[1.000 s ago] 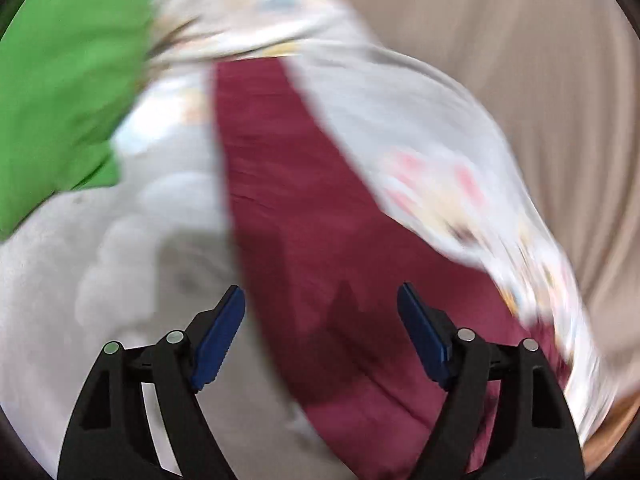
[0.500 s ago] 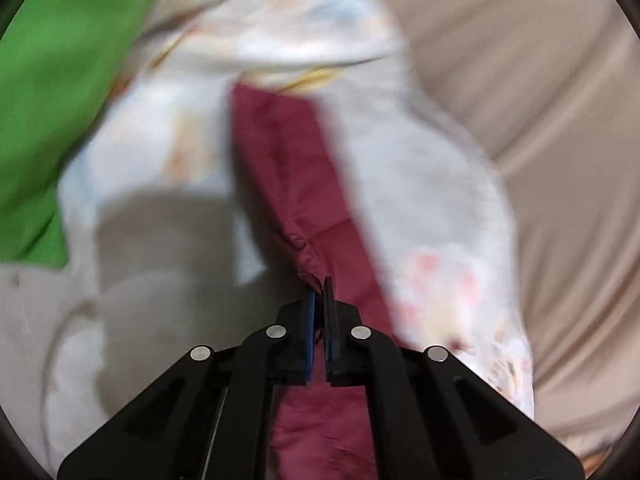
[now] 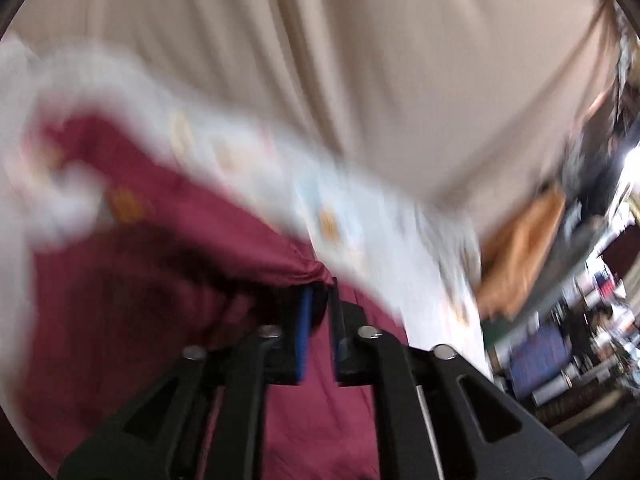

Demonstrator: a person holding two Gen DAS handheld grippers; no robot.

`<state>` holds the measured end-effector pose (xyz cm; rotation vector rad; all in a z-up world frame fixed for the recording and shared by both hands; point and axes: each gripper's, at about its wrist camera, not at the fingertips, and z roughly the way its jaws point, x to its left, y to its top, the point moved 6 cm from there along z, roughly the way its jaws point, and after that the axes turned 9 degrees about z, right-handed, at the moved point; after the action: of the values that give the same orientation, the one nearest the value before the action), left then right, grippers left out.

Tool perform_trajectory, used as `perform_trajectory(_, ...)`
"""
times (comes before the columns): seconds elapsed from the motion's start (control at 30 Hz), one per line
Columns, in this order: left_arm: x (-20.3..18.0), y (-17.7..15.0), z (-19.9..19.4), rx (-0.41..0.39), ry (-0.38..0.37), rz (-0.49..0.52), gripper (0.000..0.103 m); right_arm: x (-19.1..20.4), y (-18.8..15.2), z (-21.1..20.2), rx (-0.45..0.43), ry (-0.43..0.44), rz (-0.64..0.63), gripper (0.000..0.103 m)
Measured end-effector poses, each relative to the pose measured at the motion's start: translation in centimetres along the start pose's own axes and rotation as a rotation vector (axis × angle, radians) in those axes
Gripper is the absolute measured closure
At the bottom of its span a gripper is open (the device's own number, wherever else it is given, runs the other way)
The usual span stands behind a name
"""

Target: Fold large clothes

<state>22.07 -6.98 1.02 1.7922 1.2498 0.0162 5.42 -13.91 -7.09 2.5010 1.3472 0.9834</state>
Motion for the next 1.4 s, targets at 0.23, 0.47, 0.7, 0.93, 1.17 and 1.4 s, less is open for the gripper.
perform_trajectory(0.23,-0.8,-11.8,4.9,0.214,0.076,-0.096,0.064,-5.1,0.4,-4.3,-0.076,-0.124,-0.06,0.061)
perform_trajectory(0.47,8.0,-9.7,-2.4,0.076,0.252,-0.249,0.039,-3.9,5.2,-2.7,-0.082,-0.021,-0.055,0.046)
perform_trajectory(0.7,18.3,-10.6,-5.3,0.014,0.286,-0.586,0.039,-5.8,11.4,2.0,-0.1,-0.026,0.15,0.045)
perform_trajectory(0.93,21.6,-9.5,-5.7,0.005,0.31,-0.567,0.1,-7.0,14.5,7.6,-0.021,-0.058,0.273,0.087)
perform_trajectory(1.17,20.8,-7.2,-9.9,-0.09,0.466,-0.388,0.103,0.0,14.1,-0.4,-0.243,0.18,0.111,0.099)
perform_trajectory(1.4,22.0,-11.6,-6.1,0.059,0.516,-0.352,0.102,-5.9,10.3,8.3,-0.036,-0.119,0.065,0.101)
